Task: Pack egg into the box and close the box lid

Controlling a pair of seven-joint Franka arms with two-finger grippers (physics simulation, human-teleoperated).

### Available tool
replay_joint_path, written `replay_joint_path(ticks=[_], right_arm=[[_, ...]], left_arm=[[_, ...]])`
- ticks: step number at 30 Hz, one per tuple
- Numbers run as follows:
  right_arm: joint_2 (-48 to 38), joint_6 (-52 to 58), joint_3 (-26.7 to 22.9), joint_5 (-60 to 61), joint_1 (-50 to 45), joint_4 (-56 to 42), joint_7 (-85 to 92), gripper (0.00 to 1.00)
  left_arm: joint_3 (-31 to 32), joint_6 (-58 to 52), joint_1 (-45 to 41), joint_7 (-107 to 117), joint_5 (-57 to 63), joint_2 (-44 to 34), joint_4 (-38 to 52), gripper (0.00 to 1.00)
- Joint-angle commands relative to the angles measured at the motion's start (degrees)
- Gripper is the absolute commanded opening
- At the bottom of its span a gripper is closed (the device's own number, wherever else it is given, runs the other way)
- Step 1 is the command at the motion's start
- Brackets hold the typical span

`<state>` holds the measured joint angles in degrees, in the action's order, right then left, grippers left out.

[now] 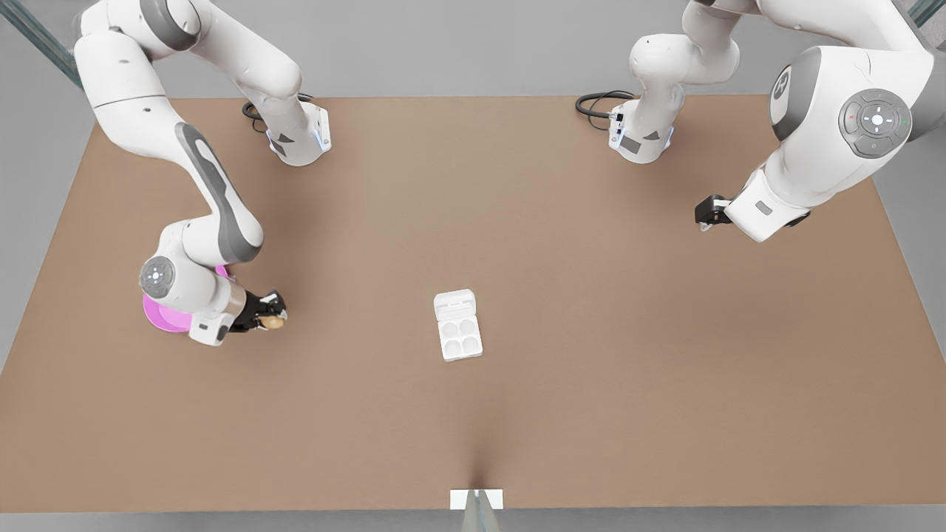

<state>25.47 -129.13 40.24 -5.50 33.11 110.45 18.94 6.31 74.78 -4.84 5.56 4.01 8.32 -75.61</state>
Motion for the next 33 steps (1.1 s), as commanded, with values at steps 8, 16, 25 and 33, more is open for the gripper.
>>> replay_joint_path(ticks=[8, 16, 25, 33], right_arm=[[6.88, 5.12, -4.90, -0.12, -19.91, -16.13, -32.30, 0.45], [15.67, 3.19, -7.11, -0.21, -35.30, -26.25, -46.01, 0.46], [19.36, 0.63, -7.90, 0.05, -42.51, -31.43, -53.04, 0.46], [23.31, -3.06, -11.24, 0.14, -50.16, -35.39, -55.68, 0.46]], left_arm=[[0.10, -0.08, 0.00, 0.07, -0.06, -0.06, 0.02, 1.00], [0.02, -0.08, 0.00, 0.16, -0.06, -0.06, 0.02, 1.00], [0.10, -0.16, 0.00, 0.16, -0.06, -0.06, 0.02, 1.00], [0.10, -0.08, -0.09, 0.24, -0.06, -0.06, 0.02, 1.00]])
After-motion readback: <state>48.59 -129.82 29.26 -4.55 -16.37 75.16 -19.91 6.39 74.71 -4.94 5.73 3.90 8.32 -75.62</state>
